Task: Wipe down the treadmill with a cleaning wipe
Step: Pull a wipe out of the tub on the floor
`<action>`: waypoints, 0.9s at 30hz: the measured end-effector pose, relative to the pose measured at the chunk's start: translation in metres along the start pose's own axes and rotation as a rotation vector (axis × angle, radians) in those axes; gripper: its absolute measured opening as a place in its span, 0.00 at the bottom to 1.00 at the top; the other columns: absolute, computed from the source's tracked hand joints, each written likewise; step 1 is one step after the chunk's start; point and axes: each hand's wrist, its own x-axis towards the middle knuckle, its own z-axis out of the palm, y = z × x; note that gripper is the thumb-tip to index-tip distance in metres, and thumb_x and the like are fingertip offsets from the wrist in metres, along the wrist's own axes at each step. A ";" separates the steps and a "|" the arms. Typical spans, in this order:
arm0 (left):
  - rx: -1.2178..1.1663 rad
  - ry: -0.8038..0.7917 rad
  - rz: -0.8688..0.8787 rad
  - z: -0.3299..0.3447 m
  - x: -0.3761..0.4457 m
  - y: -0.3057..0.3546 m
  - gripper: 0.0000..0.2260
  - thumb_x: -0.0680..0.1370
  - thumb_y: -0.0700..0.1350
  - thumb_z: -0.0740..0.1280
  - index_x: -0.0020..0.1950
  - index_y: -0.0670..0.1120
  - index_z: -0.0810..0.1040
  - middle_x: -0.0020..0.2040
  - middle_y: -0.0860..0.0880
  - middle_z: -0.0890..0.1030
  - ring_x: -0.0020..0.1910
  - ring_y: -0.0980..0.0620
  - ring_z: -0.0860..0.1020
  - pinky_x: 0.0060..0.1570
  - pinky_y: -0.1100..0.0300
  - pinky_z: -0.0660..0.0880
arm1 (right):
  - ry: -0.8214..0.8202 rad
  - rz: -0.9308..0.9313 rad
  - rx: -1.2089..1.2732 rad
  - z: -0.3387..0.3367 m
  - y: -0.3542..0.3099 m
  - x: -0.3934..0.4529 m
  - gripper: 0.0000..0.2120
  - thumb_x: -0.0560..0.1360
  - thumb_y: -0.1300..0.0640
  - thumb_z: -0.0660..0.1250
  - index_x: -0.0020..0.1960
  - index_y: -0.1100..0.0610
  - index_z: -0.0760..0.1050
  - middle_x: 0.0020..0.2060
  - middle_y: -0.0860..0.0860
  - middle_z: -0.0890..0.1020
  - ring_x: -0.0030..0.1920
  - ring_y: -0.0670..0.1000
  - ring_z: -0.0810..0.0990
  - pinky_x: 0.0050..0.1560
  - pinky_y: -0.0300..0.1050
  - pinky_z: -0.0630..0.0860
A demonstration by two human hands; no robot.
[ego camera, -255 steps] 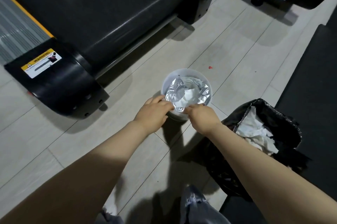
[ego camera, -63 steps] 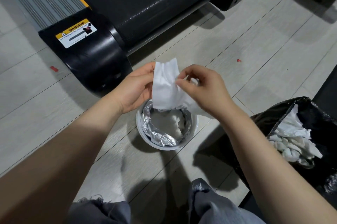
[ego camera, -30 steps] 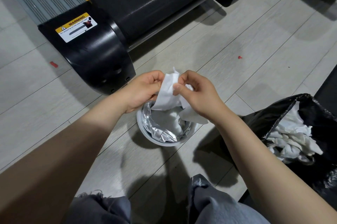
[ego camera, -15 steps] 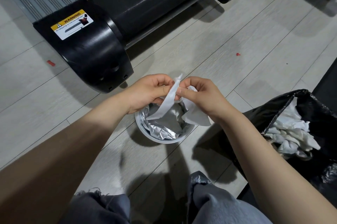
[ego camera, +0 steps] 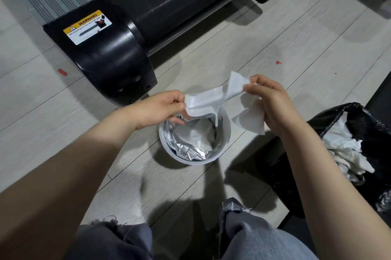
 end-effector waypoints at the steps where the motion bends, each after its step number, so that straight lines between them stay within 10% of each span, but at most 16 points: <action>1: 0.092 -0.009 -0.013 -0.001 0.000 -0.005 0.04 0.83 0.39 0.60 0.51 0.41 0.74 0.49 0.46 0.83 0.45 0.56 0.84 0.51 0.58 0.81 | 0.054 -0.017 0.009 -0.004 -0.003 0.000 0.12 0.75 0.66 0.64 0.36 0.54 0.72 0.28 0.49 0.74 0.27 0.48 0.73 0.28 0.37 0.68; 5: 0.317 -0.056 -0.037 -0.001 0.001 -0.017 0.06 0.81 0.39 0.64 0.45 0.43 0.73 0.45 0.43 0.84 0.46 0.44 0.84 0.52 0.46 0.81 | 0.198 -0.065 -0.039 -0.014 -0.012 -0.001 0.10 0.76 0.65 0.61 0.39 0.54 0.72 0.29 0.50 0.75 0.27 0.46 0.72 0.29 0.36 0.68; 12: 0.793 -0.092 0.008 0.009 0.007 -0.031 0.09 0.78 0.42 0.65 0.39 0.51 0.70 0.36 0.54 0.75 0.37 0.53 0.73 0.34 0.61 0.65 | 0.571 -0.147 -0.092 -0.025 -0.027 0.008 0.04 0.69 0.59 0.57 0.39 0.51 0.69 0.33 0.50 0.75 0.35 0.50 0.74 0.36 0.41 0.69; 18: 0.840 -0.217 0.062 0.018 0.005 -0.038 0.06 0.78 0.56 0.66 0.46 0.56 0.80 0.42 0.60 0.80 0.46 0.56 0.79 0.51 0.56 0.76 | 0.422 -0.124 -0.199 -0.024 -0.036 0.003 0.06 0.70 0.64 0.57 0.39 0.55 0.68 0.27 0.50 0.78 0.31 0.53 0.78 0.30 0.39 0.70; 22: 1.186 -0.398 0.219 0.014 -0.005 -0.055 0.31 0.69 0.73 0.60 0.68 0.60 0.72 0.61 0.60 0.78 0.62 0.54 0.73 0.67 0.54 0.67 | 0.370 -0.095 -0.219 -0.021 -0.028 0.005 0.06 0.70 0.65 0.58 0.38 0.55 0.69 0.27 0.51 0.79 0.32 0.54 0.78 0.33 0.41 0.72; 27: 1.393 -0.187 0.678 0.009 -0.011 -0.087 0.26 0.73 0.53 0.74 0.69 0.52 0.71 0.55 0.53 0.79 0.51 0.50 0.79 0.60 0.54 0.72 | 0.364 -0.097 -0.274 -0.019 -0.023 0.008 0.06 0.71 0.59 0.58 0.35 0.53 0.69 0.29 0.50 0.79 0.35 0.55 0.77 0.36 0.43 0.72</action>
